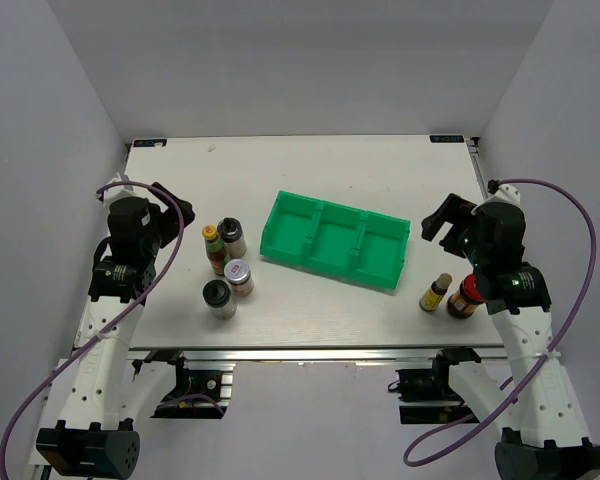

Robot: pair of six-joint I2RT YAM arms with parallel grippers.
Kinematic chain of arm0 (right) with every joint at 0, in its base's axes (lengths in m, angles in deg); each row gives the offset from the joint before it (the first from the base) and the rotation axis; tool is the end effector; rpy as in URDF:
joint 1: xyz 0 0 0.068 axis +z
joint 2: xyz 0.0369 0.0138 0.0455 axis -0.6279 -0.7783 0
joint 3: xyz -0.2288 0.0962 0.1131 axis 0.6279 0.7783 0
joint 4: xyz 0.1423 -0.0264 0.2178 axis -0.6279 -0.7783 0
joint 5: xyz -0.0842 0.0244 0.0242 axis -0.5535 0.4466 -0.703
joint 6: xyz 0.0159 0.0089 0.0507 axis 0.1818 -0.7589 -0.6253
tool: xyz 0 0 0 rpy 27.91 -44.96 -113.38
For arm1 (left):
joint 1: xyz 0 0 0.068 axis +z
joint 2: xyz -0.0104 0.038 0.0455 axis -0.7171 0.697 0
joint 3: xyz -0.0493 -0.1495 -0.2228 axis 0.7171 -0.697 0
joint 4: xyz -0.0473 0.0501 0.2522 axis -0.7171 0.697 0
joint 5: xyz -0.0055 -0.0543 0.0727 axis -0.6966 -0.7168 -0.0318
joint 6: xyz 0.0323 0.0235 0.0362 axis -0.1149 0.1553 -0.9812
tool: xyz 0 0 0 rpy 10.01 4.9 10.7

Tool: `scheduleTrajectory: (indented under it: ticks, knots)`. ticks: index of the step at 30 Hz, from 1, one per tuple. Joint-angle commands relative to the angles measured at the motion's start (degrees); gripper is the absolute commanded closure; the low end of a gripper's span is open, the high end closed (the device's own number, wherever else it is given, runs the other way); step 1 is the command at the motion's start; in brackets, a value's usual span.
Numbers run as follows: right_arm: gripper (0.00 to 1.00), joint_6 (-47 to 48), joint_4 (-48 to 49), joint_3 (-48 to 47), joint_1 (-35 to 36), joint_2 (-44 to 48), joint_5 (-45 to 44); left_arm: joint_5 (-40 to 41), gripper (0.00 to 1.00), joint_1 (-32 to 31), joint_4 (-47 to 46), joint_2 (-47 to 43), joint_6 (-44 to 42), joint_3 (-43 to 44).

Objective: Organize the condiment bottles

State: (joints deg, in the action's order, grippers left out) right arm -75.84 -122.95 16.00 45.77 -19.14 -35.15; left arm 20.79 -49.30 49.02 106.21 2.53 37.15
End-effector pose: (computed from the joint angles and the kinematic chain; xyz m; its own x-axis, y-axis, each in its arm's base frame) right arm 0.1610 0.0152 0.3599 -0.3631 0.3788 -0.8513 0.1553 0.9254 0.3456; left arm 0.1800 -0.0049 0.3507 -0.2895 -0.5935 -0.7509 -0.3460 0.7964 -0.4960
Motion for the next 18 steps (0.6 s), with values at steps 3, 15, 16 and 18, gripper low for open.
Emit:
scheduleTrajectory:
  ticks: [3, 15, 16, 18]
  knots:
    - [0.11, 1.18, 1.08, -0.06, 0.16, 1.35, 0.81, -0.22, 0.02, 0.23, 0.47, -0.57, 0.06, 1.03]
    - [0.11, 2.49, -12.1, -4.28, 0.51, -2.69, -3.77, 0.22, 0.02, 0.23, -2.78, -0.04, -0.56, -1.96]
    - [0.1, 2.49, -12.19, -4.28, 0.6, -2.51, -3.85, 0.13, 0.02, 0.23, -3.3, 0.22, -0.64, -2.22]
    - [0.11, 1.89, -15.5, -5.15, 0.86, -2.95, -6.72, -0.57, 0.02, 0.23, -3.92, 0.75, -1.08, -2.75]
